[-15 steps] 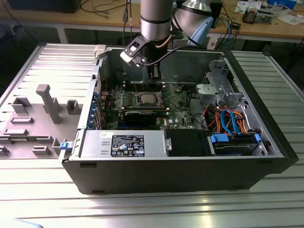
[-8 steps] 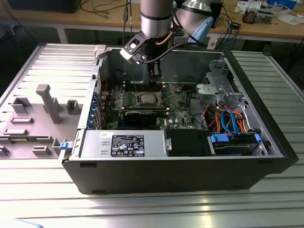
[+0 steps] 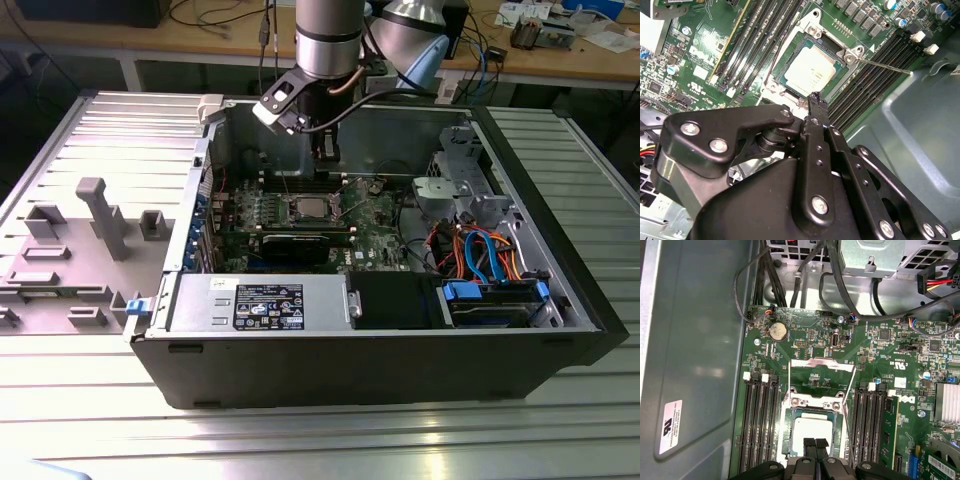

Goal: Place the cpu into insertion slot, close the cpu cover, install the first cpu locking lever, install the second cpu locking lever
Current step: 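Close the cpu cover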

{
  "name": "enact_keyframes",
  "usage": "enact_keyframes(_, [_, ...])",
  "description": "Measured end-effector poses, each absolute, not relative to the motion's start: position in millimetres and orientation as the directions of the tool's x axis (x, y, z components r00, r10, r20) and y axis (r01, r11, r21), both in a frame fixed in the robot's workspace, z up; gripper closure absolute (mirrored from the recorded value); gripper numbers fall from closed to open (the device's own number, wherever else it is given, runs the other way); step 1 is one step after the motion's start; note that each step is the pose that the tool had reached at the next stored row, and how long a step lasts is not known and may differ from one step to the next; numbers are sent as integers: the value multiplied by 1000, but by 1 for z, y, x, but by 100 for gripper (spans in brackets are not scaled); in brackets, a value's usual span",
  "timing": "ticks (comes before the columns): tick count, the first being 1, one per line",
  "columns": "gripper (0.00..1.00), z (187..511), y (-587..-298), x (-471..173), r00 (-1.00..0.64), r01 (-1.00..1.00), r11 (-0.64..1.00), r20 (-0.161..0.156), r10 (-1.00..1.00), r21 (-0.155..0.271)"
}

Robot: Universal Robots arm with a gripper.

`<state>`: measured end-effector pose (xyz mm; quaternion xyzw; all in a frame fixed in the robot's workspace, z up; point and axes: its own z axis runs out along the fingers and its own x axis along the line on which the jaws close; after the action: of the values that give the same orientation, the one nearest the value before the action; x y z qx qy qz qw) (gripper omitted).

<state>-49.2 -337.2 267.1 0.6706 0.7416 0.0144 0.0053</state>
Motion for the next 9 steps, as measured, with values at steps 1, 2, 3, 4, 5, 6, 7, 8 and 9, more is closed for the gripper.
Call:
enact_keyframes(1, [89, 267, -337, -49, -100, 995, 100, 11, 995, 28])
enact_keyframes(2, [89, 267, -337, -49, -101, 995, 100, 11, 995, 28])
enact_keyframes(3, [89, 267, -337, -49, -101, 995, 100, 11, 995, 28])
enact_keyframes(4, [89, 267, -337, -48, -101, 995, 100, 11, 995, 28])
enact_keyframes(5, [89, 267, -337, -47, -100, 995, 100, 11, 995, 28])
enact_keyframes(6, [89, 267, -337, -46, -100, 995, 100, 11, 995, 28])
enact_keyframes(7, [89, 267, -337, -42, -100, 995, 100, 11, 995, 28])
enact_keyframes(8, [89, 267, -337, -37, -101, 995, 100, 11, 995, 28])
enact_keyframes(9, [89, 267, -337, -34, -100, 995, 100, 12, 995, 28])
